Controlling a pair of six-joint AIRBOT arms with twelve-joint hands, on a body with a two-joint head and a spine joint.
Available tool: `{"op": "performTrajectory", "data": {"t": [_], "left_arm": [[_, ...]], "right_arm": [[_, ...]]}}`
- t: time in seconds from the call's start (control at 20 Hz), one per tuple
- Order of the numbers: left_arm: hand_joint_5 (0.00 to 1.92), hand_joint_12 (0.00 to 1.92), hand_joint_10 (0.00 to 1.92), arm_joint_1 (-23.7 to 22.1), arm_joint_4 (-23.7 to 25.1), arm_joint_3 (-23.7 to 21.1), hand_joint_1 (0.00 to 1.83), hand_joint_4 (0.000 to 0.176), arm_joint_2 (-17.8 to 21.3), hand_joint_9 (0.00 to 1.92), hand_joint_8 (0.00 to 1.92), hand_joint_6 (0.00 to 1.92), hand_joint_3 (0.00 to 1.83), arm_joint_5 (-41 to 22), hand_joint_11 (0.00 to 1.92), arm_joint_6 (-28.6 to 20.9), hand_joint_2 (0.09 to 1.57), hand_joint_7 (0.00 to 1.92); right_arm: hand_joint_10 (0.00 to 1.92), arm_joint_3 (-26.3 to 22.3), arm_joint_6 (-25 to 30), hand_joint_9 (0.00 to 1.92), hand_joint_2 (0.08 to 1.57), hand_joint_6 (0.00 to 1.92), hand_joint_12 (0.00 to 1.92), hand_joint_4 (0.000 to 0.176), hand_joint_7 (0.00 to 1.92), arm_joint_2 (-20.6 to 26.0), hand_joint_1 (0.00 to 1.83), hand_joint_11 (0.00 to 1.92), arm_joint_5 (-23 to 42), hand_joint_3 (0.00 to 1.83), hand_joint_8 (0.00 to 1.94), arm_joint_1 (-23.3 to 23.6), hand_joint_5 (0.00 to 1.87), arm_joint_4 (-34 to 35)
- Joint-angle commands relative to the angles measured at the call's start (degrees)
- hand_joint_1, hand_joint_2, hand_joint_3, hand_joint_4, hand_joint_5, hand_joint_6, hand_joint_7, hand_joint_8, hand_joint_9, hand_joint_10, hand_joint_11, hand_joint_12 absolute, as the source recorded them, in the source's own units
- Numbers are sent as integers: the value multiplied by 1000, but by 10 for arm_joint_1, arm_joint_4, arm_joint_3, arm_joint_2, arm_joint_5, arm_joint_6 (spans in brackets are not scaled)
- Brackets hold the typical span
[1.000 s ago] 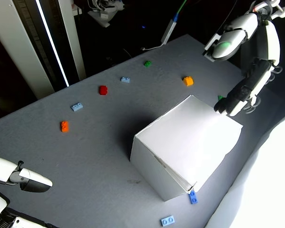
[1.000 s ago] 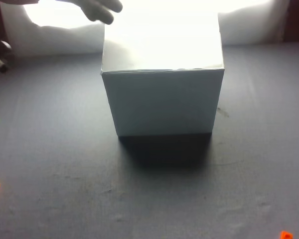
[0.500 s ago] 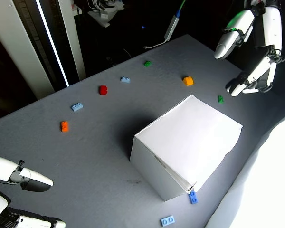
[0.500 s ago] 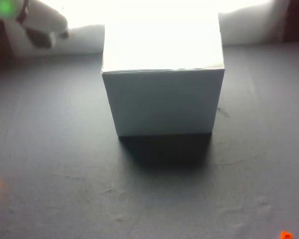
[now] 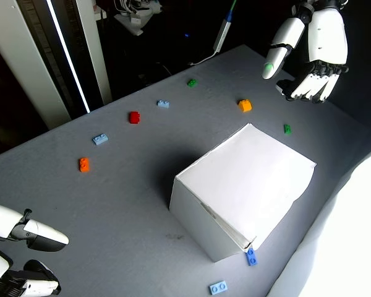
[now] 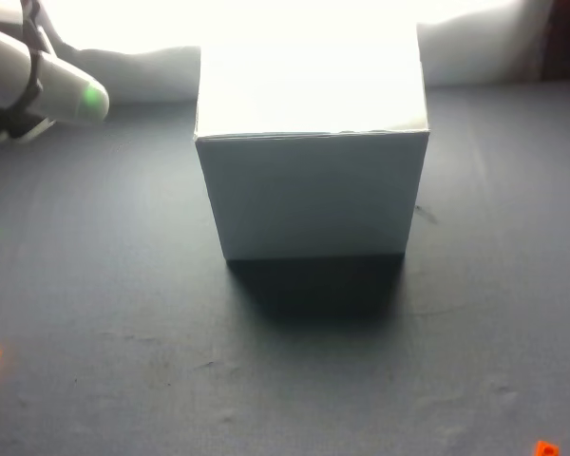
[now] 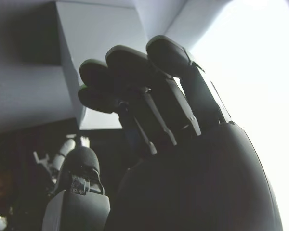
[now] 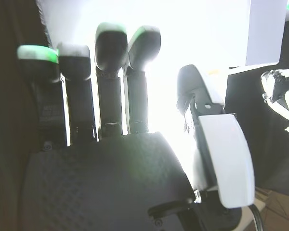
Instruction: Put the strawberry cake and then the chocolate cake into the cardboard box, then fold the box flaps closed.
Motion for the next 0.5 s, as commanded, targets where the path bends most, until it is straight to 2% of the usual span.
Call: {"op": "performTrajectory", "data": {"t": [0.0, 0.25, 0.4, 0.45], "left_arm": [[1052, 1910, 1733, -4, 8, -1, 0, 0, 7, 1079, 1571, 1580, 0, 40, 891, 4, 1221, 1107], [1029, 1921, 1770, -4, 67, -40, 0, 0, 18, 1072, 1619, 1595, 1, 62, 913, 18, 1234, 1098], [985, 1921, 1772, -6, 79, -57, 0, 0, 22, 1056, 1604, 1586, 1, 71, 899, 18, 1236, 1081], [977, 1921, 1787, -7, 81, -62, 0, 0, 23, 1058, 1629, 1611, 0, 71, 907, 18, 1235, 1085]], "right_arm": [[1921, 3, -3, 1292, 1363, 1790, 1921, 0, 1271, 9, 37, 1187, 59, 5, 1710, 4, 1070, 8], [1921, 2, -10, 1298, 1364, 1825, 1921, 0, 1269, 9, 34, 1231, 61, 3, 1762, 4, 1069, 8], [1921, 2, -10, 1279, 1364, 1847, 1921, 0, 1270, 9, 37, 1229, 61, 1, 1784, 4, 1092, 8], [1921, 2, -10, 1266, 1357, 1772, 1921, 0, 1252, 9, 62, 1215, 61, 0, 1759, 4, 1079, 8]]}}
